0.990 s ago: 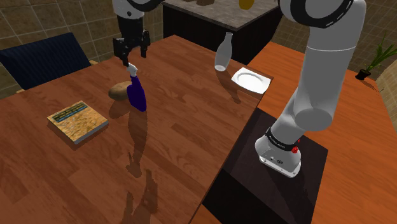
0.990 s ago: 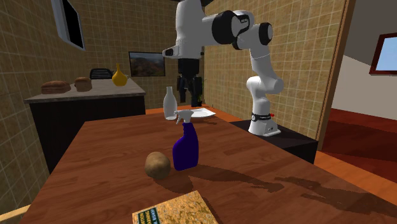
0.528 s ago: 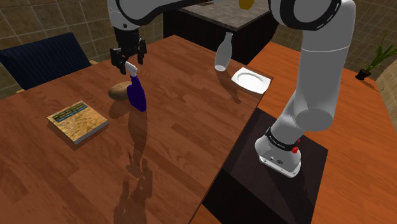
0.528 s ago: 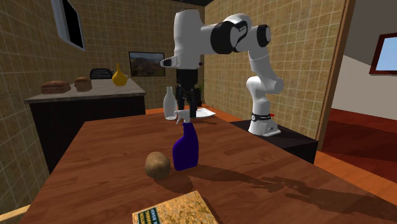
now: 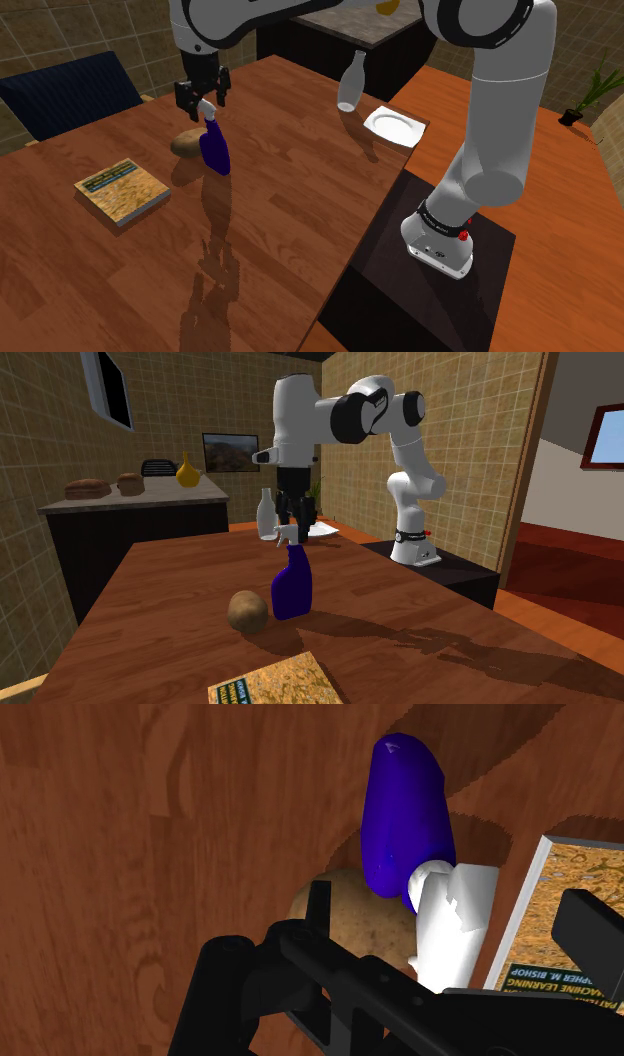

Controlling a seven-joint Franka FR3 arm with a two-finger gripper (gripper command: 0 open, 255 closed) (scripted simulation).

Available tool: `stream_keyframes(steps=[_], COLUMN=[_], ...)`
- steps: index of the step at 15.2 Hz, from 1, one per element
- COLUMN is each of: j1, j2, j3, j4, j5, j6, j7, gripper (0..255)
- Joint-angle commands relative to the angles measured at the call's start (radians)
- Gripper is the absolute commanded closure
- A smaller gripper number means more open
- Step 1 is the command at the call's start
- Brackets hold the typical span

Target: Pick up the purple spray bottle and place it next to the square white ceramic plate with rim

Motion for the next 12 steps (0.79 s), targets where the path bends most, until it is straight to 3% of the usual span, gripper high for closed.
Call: stream_keyframes(steps=[1, 2, 12], j1=[0.0, 0.0, 0.0], j2=[0.0, 0.0, -0.003], j3=[0.0, 0.0, 0.001], j4=[0.0, 0.0, 0.009], j5=[0.0, 0.0, 0.001], j6=[0.0, 0.0, -0.012], j7=[0.0, 0.0, -0.001], gripper=[0, 255, 255])
